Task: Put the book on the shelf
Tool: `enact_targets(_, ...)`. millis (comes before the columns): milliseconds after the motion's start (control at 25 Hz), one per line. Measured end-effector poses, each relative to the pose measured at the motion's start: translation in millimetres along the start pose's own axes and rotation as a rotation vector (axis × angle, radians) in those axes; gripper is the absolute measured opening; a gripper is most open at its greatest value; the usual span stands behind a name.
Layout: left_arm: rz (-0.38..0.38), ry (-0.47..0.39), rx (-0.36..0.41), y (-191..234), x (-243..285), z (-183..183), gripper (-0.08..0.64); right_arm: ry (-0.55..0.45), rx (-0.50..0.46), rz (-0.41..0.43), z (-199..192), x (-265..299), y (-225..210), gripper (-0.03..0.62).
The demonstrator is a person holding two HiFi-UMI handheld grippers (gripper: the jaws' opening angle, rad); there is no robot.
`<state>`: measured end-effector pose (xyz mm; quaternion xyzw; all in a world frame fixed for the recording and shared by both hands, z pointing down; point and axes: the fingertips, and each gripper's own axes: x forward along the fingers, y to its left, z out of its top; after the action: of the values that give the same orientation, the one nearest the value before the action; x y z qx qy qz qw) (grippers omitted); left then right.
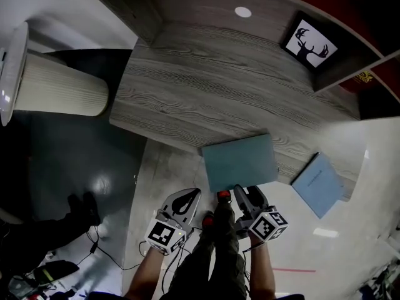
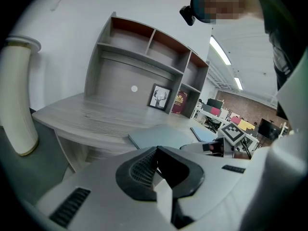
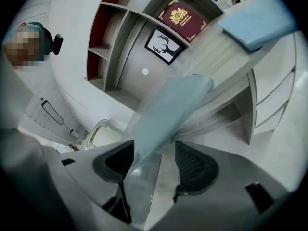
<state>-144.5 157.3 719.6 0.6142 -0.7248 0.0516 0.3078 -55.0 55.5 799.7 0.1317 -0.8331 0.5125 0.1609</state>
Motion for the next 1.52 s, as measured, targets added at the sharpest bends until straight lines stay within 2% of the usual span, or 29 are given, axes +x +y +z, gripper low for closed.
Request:
enact_targets(360,0.014,0.007,-0.01,7,4,0,0.006,0.011,0.018,0.006,1,17,-3,0.265)
enact_targets(520,0.022,0.005,-0.015,10,5,3,0.006,0.024,0.016,0.028,1,19,2,0.189)
enact_targets(880,0.016,-0.018,-0.008,2,2,19,0.006,0.052,-0.007,0.016,7,8,11,0.148)
enact_targets(1120,0.01,-0.037,0.008,-5,-6,32,0.006,0.029,-0.001,0.008,16,-3,18,0.123)
enact_targets(1520,0.013,-0.091,0.042,-21,-29,70,0.006,-0.056,-0.095,-0.004,55,-30,50,0.072)
